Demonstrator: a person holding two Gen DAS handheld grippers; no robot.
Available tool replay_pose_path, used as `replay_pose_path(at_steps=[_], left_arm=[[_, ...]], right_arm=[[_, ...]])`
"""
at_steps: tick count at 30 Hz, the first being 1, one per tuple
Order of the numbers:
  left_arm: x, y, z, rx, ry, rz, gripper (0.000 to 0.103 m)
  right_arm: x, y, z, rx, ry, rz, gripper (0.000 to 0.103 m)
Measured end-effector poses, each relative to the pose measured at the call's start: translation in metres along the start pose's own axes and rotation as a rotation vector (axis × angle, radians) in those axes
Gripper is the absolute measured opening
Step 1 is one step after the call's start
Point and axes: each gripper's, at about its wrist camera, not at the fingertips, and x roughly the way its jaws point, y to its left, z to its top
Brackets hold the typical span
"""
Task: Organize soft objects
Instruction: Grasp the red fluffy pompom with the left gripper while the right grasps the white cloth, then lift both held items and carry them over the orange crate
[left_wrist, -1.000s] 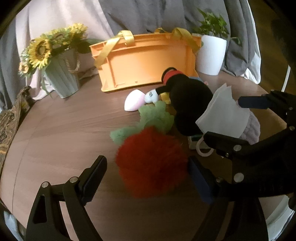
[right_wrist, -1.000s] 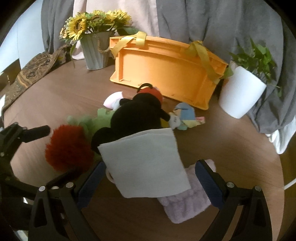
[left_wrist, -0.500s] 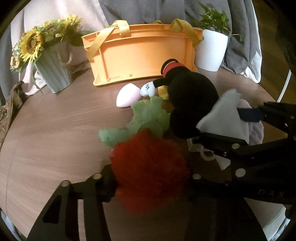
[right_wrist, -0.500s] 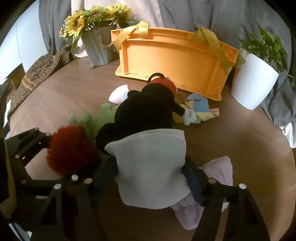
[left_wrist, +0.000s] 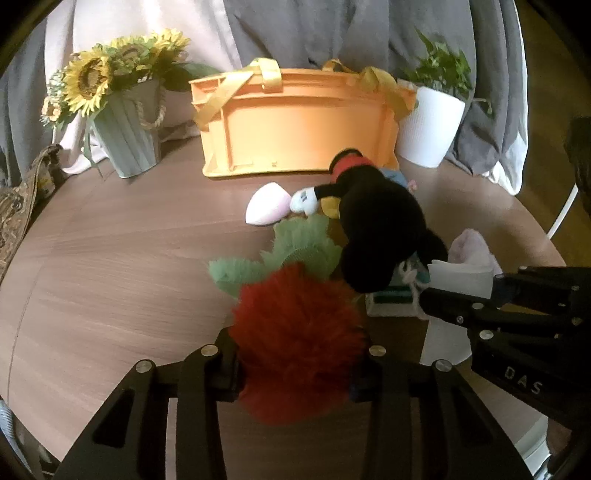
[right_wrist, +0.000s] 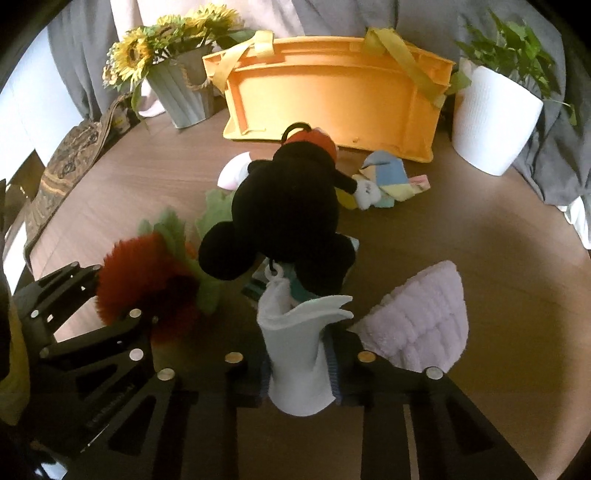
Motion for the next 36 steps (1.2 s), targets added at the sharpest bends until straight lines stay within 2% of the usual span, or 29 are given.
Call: replay_pose_path(at_steps=[2, 7, 21, 27, 36], left_arm=[[-0.005, 0.001, 0.003, -0.006, -0.009, 0.001, 0.038], [-0.018, 0.004, 0.011, -0.014, -0.038, 0.007, 0.038], [-0.060, 0.008, 0.052, -0.044, -0.135, -0.016, 0.038], [-0.071, 0.010, 0.077, -0.043, -0.183, -0.036, 0.038], [-0.083, 0.012, 0.118, -0.017, -0.279, -0.017, 0.038]], right_arm=[[-0.003, 0.000, 0.002, 0.006, -0.009, -0.001, 0.017], [-0.013, 0.003, 0.008, 0.022, -0.040, 0.014, 0.013], [-0.054, 0.010, 0.032, 0.046, -0.152, 0.044, 0.013], [-0.070, 0.009, 0.049, 0.058, -0.220, 0.045, 0.013], [-0.094, 0.002, 0.086, 0.084, -0.333, 0.028, 0.013]])
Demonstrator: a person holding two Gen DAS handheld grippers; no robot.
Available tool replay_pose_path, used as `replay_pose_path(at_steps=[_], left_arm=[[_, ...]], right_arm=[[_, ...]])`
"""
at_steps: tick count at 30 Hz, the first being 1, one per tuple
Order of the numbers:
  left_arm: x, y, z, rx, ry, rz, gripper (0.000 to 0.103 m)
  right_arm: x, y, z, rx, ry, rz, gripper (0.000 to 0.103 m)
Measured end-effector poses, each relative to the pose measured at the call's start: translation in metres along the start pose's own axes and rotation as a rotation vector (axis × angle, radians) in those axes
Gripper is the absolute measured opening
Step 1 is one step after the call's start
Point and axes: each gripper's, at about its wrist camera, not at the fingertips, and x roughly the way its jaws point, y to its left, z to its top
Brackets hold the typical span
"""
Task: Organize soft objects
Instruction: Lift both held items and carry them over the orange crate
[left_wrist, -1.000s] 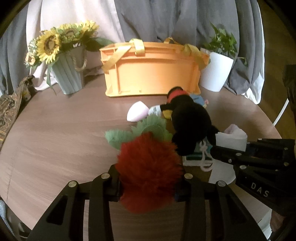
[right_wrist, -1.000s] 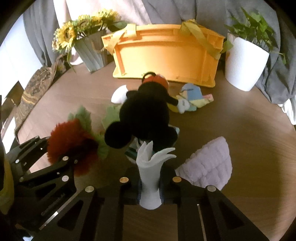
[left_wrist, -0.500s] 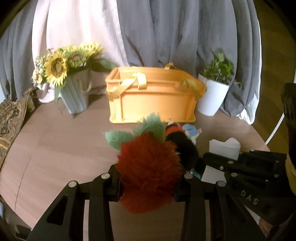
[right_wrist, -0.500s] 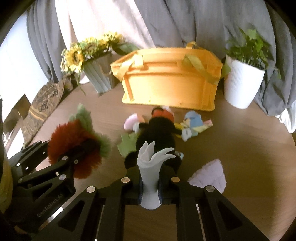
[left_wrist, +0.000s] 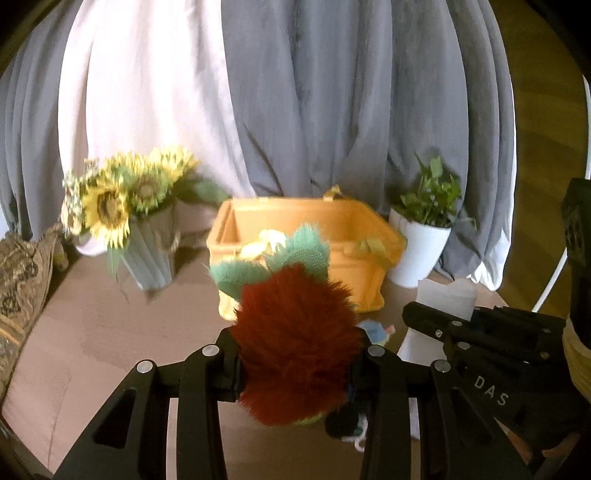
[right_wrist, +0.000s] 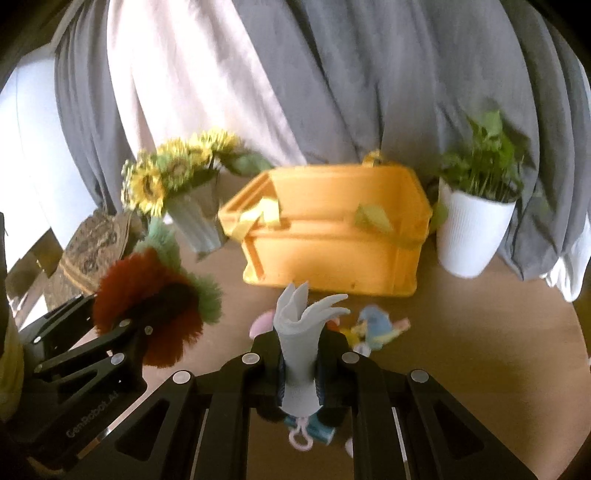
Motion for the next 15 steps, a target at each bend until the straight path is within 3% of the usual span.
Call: replay_pose_path(at_steps=[15], left_arm=[[0.012, -0.004, 0.070, 0.032, -0.128, 0.001, 0.038]], right_arm=[[-0.002, -0.005, 0.057, 0.008, -0.139, -0.010, 0.013]])
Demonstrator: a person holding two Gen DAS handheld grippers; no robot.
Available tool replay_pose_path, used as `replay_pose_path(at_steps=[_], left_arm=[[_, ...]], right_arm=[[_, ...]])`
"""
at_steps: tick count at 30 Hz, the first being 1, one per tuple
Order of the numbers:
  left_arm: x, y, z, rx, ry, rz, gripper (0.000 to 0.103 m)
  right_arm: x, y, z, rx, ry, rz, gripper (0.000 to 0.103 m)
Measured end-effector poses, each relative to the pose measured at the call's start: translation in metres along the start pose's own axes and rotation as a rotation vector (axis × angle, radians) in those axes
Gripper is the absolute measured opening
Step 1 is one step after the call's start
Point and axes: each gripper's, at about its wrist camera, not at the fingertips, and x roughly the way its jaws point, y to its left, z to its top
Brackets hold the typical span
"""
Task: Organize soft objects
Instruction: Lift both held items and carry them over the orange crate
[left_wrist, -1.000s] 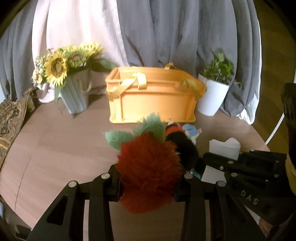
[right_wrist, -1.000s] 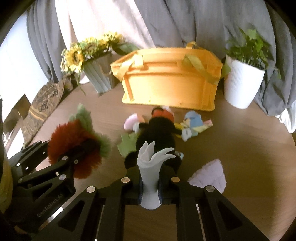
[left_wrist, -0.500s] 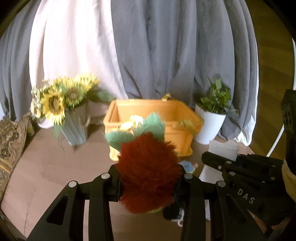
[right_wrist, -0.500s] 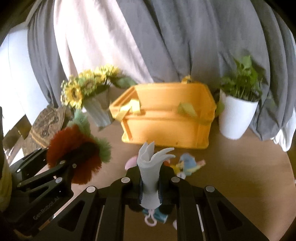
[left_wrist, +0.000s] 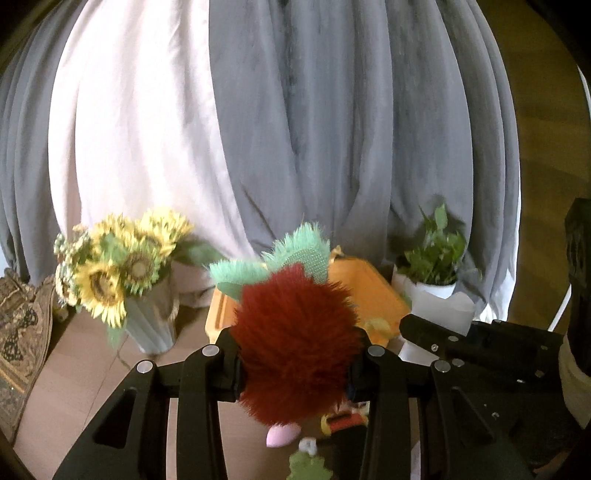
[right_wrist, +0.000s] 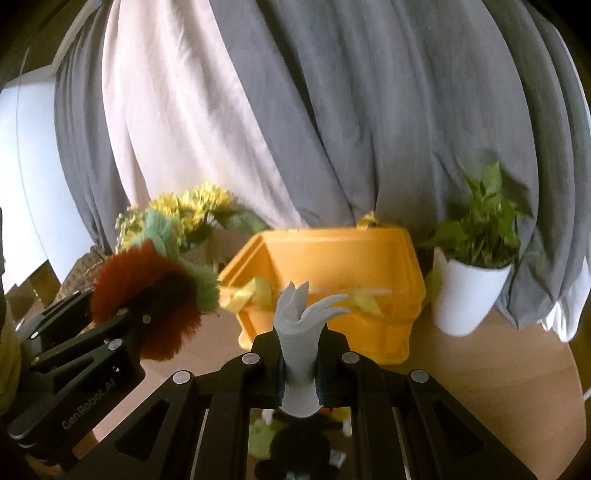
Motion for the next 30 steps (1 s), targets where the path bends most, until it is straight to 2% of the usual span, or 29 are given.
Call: replay_pose_path(at_steps=[10, 19, 24, 30], left_arm=[[0.031, 0.001, 0.037, 0.041, -0.043, 0.001, 0.038], [0.073, 0.009, 0.066, 0.054, -0.039, 0.007, 0.038], [0.105, 0.013, 0.072, 0.057, -0.004, 0.020, 0.038], [0.150, 0.014, 0.071, 0.088, 0.092, 0.019, 0.039]], right_arm=[[0.022, -0.007, 0.041, -0.005, -0.055, -0.003, 0.013], [0.063, -0.018, 0.084, -0.028, -0.076, -0.019, 0.013], [0.092, -0.026, 0.100, -0.028, -0.055, -0.030, 0.013], [0.131, -0.037, 0.106, -0.015, 0.027, -0.038, 0.013]])
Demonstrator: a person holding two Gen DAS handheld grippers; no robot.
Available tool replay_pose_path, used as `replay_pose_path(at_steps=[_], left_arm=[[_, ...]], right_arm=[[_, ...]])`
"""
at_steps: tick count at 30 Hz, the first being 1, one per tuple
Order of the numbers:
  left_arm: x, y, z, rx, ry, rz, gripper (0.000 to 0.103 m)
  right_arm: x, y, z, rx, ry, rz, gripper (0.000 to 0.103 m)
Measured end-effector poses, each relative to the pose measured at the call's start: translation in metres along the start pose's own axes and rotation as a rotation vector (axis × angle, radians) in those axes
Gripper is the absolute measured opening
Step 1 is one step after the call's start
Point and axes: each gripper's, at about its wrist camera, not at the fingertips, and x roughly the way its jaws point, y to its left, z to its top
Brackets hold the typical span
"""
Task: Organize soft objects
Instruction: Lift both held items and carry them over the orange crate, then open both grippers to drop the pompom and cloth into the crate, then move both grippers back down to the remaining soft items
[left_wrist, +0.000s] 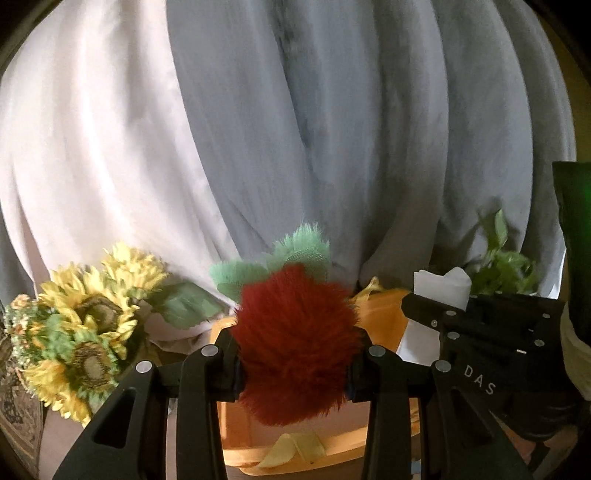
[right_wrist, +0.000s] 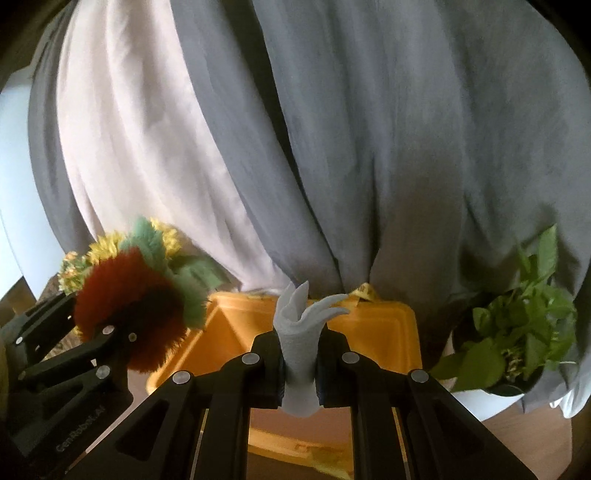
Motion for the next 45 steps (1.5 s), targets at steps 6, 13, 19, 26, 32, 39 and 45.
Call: replay_pose_path(at_steps=[6, 13, 19, 26, 32, 39, 45], left_arm=[[0.041, 0.004, -0.010, -0.008, 0.096, 0.009, 0.040], [0.078, 0.007, -0.023, -0.012, 0.209, -0.015, 0.046], [0.088, 0.011, -0.032, -0.005, 0.252, 0.036, 0.072], [0.076, 0.017, -0.025, -0.011, 0.246, 0.053, 0.081], [0.055, 0.019, -0.019, -0.015, 0.212, 0.081, 0.085], [0.011, 0.018, -0.018, -0.038, 0.148, 0.086, 0.085], [-0.031, 0.006, -0.022, -0.037, 0.086, 0.091, 0.085]], right_arm=[[0.041, -0.011, -0.003, 0.015, 0.111, -0.035, 0.013], [0.086, -0.020, -0.016, 0.023, 0.267, -0.049, 0.013], [0.111, -0.027, -0.026, 0.025, 0.377, -0.056, 0.030], [0.112, -0.027, -0.024, 0.029, 0.389, -0.061, 0.052], [0.099, -0.024, -0.017, 0.036, 0.365, -0.063, 0.053], [0.055, -0.019, -0.011, 0.037, 0.291, -0.097, 0.053], [0.011, -0.021, -0.017, 0.051, 0.225, -0.122, 0.053]])
